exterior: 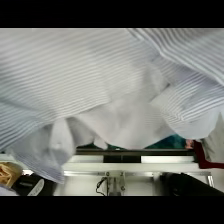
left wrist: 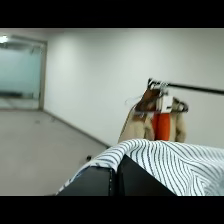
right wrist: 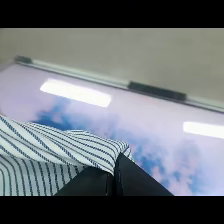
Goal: Fold the shirts.
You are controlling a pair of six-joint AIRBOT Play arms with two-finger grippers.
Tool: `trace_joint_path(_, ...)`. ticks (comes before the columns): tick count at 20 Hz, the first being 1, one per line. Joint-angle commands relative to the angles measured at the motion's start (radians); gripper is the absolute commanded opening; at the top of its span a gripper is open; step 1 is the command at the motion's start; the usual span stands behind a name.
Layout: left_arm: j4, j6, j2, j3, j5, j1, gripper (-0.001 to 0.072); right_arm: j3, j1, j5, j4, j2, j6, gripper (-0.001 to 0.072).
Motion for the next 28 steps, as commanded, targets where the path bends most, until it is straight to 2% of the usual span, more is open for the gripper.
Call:
trace_joint_path(1, 0.232, -0.127, -0.107, -0.103, -0.065, 0.003, 0.0051, 0.005, -0.075, 0.192, -0.135, -0.102, -0.06, 0.0073)
trace_joint_path(3, 0.23, -0.122, -0.257, -0.151, -0.066, -0.003, 0.0051, 0.005, -0.237, 0.242, -0.011, -0.215, -0.058, 0.0073)
trace_joint_path(5, 0.227, -0.089, -0.434, -0.156, -0.061, -0.015, 0.0051, 0.005, -0.455, 0.247, 0.278, -0.354, -0.076, 0.0073)
trace_joint_path(8, 0.227, -0.07, -0.684, -0.143, -0.056, -0.01, 0.0052, 0.005, -0.748, 0.059, 0.736, -0.595, -0.124, 0.0073)
trace_joint_path(10, 0.219, -0.07, -0.832, -0.126, -0.043, 0.0, 0.0052, 0.005, -0.881, -0.049, 0.944, -0.749, -0.15, 0.0074)
trace_joint_path(13, 0.139, -0.07, -0.98, -0.09, 0.052, 0.014, 0.0052, 0.005, -0.978, -0.106, 1.07, -0.939, -0.18, 0.0075)
trace_joint_path(17, -0.015, -0.071, -1.093, -0.059, 0.228, 0.006, 0.0053, 0.005, -0.993, -0.154, 1.108, -1.096, -0.172, 0.0077)
trace_joint_path(18, -0.046, -0.071, -1.115, -0.059, 0.232, -0.002, 0.0053, 0.005, -0.989, -0.181, 1.125, -1.117, -0.169, 0.0119)
trace_joint_path(19, -0.064, -0.071, -1.134, -0.059, 0.216, -0.006, 0.0109, 0.005, -0.985, -0.214, 1.147, -1.13, -0.169, 0.0314)
trace_joint_path(20, -0.069, -0.071, -1.146, -0.059, 0.174, -0.008, 0.0448, 0.006, -0.982, -0.249, 1.168, -1.131, -0.177, 0.0564)
trace_joint_path(21, -0.068, -0.068, -1.147, -0.059, 0.117, -0.005, 0.0717, 0.006, -0.982, -0.262, 1.188, -1.12, -0.209, 0.0584)
trace_joint_path(23, -0.045, -0.029, -1.128, -0.031, -0.078, 0.045, 0.072, 0.006, -0.997, -0.243, 1.147, -1.067, -0.269, 0.0584)
trace_joint_path(26, 0.074, -0.136, -1.097, 0.032, -0.429, 0.156, 0.072, 0.006, -1.044, -0.143, 0.942, -0.942, -0.294, 0.0583)
trace_joint_path(28, 0.114, -0.153, -1.066, 0.018, -0.594, 0.197, 0.072, 0.006, -1.086, -0.044, 0.835, -0.878, -0.322, 0.0582)
